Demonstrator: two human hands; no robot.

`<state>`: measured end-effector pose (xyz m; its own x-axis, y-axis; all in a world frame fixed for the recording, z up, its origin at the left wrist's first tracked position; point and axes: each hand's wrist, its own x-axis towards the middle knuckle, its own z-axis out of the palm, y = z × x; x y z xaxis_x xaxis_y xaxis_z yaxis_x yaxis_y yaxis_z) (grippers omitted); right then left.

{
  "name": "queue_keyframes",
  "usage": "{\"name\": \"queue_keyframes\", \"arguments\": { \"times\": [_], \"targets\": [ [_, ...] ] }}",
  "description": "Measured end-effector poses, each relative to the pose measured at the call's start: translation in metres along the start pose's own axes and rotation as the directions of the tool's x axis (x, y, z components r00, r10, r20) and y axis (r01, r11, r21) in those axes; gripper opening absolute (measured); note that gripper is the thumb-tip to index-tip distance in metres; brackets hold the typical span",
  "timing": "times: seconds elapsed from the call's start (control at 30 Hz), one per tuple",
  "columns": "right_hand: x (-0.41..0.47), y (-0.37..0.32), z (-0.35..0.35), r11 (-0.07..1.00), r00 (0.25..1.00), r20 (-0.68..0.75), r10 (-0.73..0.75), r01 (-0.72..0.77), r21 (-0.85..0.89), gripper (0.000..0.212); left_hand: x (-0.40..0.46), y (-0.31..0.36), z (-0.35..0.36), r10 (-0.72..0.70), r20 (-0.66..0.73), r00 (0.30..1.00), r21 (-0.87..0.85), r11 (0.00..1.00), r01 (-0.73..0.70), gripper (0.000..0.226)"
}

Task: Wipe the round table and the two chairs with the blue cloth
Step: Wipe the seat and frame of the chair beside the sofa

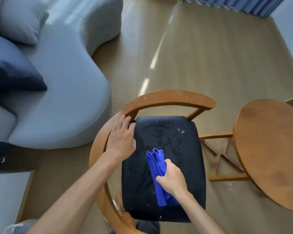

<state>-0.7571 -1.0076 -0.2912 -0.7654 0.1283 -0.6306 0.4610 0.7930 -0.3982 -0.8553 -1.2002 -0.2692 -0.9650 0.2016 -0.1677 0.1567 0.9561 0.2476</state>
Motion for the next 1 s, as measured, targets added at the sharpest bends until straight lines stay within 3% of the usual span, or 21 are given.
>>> {"name": "queue_keyframes", "arguments": {
  "times": [0.13,0.23,0.4,0.47,0.57,0.67,0.8,1.0],
  "targets": [
    [0.045,-0.010,0.013,0.997,0.998,-0.060,-0.035,0.030,-0.077,0.019,0.032,-0.012,0.016,-0.043,0.066,0.997,0.165,0.986,0.031,0.062],
    [0.087,-0.022,0.020,0.994,0.991,-0.099,-0.094,0.088,-0.068,0.023,0.051,-0.021,0.029,-0.125,0.104,0.987,0.186,0.977,0.104,0.075],
    [0.154,-0.029,0.032,0.979,0.998,0.040,-0.053,0.044,0.199,0.058,0.069,-0.025,0.045,-0.183,0.098,0.978,0.190,0.968,0.162,0.077],
    [0.175,-0.025,0.045,0.998,0.998,-0.012,-0.061,0.061,0.000,0.067,0.074,-0.023,0.050,-0.192,0.066,0.979,0.192,0.965,0.176,0.075],
    [0.190,-0.020,0.068,0.947,0.967,-0.200,-0.156,0.089,-0.310,0.074,0.077,-0.021,0.054,-0.196,0.025,0.980,0.180,0.966,0.188,0.071],
    [0.191,-0.024,0.097,0.904,0.941,-0.212,-0.263,0.164,-0.394,0.074,0.078,-0.018,0.057,-0.199,-0.007,0.980,0.212,0.957,0.196,0.068],
    [0.190,-0.039,0.133,0.878,0.924,-0.278,-0.264,0.110,-0.466,0.084,0.078,-0.015,0.062,-0.206,-0.010,0.978,0.264,0.943,0.201,0.066],
    [0.202,-0.025,0.145,0.919,0.863,-0.438,-0.251,0.071,-0.387,0.062,0.078,-0.024,0.069,-0.131,-0.087,0.988,0.201,0.969,0.146,0.066]
  ]
}}
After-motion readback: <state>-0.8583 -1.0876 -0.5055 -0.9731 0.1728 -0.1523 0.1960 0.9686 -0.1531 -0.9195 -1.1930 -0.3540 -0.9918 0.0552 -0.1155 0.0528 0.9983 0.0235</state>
